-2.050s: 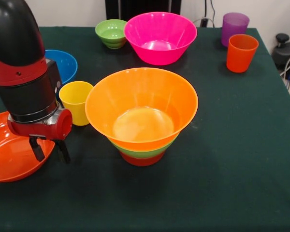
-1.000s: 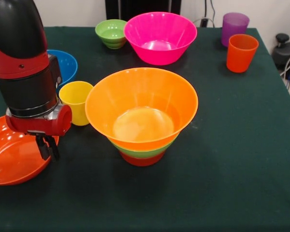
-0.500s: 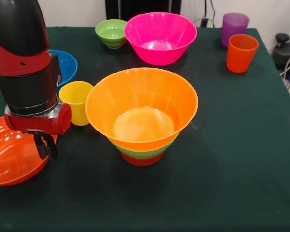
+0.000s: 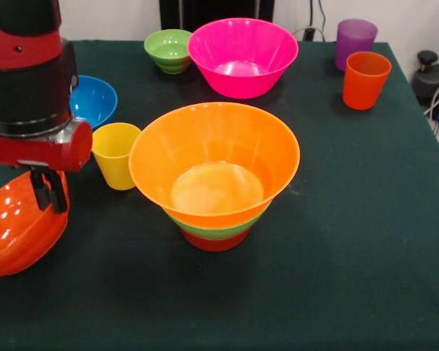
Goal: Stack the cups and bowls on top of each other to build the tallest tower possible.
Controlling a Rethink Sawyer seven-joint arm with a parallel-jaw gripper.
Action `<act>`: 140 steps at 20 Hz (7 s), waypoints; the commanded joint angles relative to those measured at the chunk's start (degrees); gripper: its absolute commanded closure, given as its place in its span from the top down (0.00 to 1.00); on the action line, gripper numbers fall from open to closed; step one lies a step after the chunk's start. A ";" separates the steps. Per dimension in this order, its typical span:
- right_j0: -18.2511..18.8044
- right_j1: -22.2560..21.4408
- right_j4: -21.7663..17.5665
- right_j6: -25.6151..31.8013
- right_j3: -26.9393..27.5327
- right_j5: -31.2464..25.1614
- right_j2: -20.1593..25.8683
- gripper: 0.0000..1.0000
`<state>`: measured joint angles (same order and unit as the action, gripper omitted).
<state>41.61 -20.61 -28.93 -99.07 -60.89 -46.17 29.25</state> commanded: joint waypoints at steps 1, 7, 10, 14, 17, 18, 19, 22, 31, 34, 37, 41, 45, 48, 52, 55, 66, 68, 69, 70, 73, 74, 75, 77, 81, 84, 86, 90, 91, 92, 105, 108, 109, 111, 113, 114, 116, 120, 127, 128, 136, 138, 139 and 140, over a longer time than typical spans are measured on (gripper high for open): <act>-2.57 -7.96 1.00 7.20 -3.90 -13.60 -2.16 0.00; -3.42 -11.11 1.97 7.09 -2.55 -20.01 -1.86 0.00; -3.85 -12.19 2.10 6.58 -2.03 -22.55 -1.91 0.00; -4.83 -12.49 2.17 5.49 -0.05 -25.99 -1.96 0.00; -5.98 -12.46 1.90 3.87 1.27 -27.24 -2.21 0.00; -6.41 -12.85 1.89 3.26 1.52 -27.87 -2.38 0.00; -6.87 -13.54 1.94 2.70 1.62 -28.58 -2.57 0.00; -8.41 -15.80 1.97 0.75 1.53 -30.38 -3.48 0.00; -12.72 -20.61 3.24 -3.90 1.06 -35.36 -5.59 0.00; -14.25 -21.74 3.63 -5.42 0.73 -36.19 -6.51 0.00; -16.04 -22.27 3.95 -7.56 0.49 -36.35 -7.54 0.00; -18.68 -22.09 4.45 -10.84 0.58 -36.08 -8.89 0.00; -21.53 -23.08 4.94 -14.14 -0.19 -35.84 -11.06 0.00; -24.48 -23.19 3.90 -16.94 0.62 -35.36 -13.27 0.00; -27.59 -22.11 2.16 -19.58 2.02 -34.61 -15.56 0.00; -29.21 -20.61 1.55 -20.86 3.70 -34.24 -17.07 0.00; -33.05 -16.96 -1.91 -23.36 6.52 -30.60 -21.87 0.00; -33.45 -17.01 -1.97 -23.72 5.99 -29.82 -22.66 0.00; -33.70 -16.81 -2.15 -23.91 5.95 -29.40 -23.08 0.00; -33.91 -16.60 -2.20 -23.92 6.05 -29.19 -23.52 0.00; -34.72 -15.56 -2.53 -24.19 6.46 -28.06 -24.71 0.00; -34.99 -15.31 -2.60 -24.36 6.53 -27.71 -25.07 0.00; -35.21 -15.02 -2.34 -24.43 6.57 -27.40 -25.43 0.00; -35.43 -14.11 -2.16 -24.51 7.34 -26.96 -25.83 0.00; -36.58 -13.03 -1.38 -25.50 7.40 -25.69 -27.29 0.00; -37.79 -12.21 -1.12 -27.37 6.88 -24.14 -28.64 0.00; -38.17 -11.35 -0.56 -27.77 7.62 -23.65 -29.32 0.00; -39.43 -10.14 0.58 -29.48 7.25 -22.07 -30.62 0.00; -39.79 -9.76 0.74 -30.03 7.30 -21.66 -30.98 0.00; -40.08 -9.39 0.92 -30.56 7.29 -21.15 -31.32 0.00; -42.82 -6.66 3.77 -34.07 7.60 -19.51 -34.25 0.00; -43.47 -6.23 4.20 -35.25 7.04 -18.69 -34.73 0.00; -43.73 -6.12 4.35 -35.65 6.82 -18.45 -34.91 0.00; -44.25 -5.96 4.76 -36.39 6.42 -18.06 -35.26 0.00; -44.84 -5.67 5.18 -37.43 5.91 -17.39 -35.67 0.00; -45.05 -5.12 5.36 -37.85 6.26 -17.15 -35.77 0.00; -45.39 -4.10 5.79 -38.63 6.76 -16.47 -35.89 0.00; -45.85 -2.66 7.09 -39.19 7.73 -15.78 -36.28 0.00; -46.83 -0.16 8.97 -40.31 9.72 -15.10 -37.24 0.00; -46.79 0.46 9.25 -40.17 10.63 -15.30 -37.27 0.00; -47.28 4.36 9.97 -41.81 12.76 -12.07 -37.93 0.00; -47.39 5.48 10.19 -42.07 13.72 -11.64 -38.24 0.00; -47.46 5.74 10.28 -42.17 14.02 -11.55 -38.48 0.00; -47.53 6.08 10.34 -42.33 14.30 -11.37 -38.69 0.00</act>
<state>-5.02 -17.64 -19.03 -129.32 -48.86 -61.51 -11.29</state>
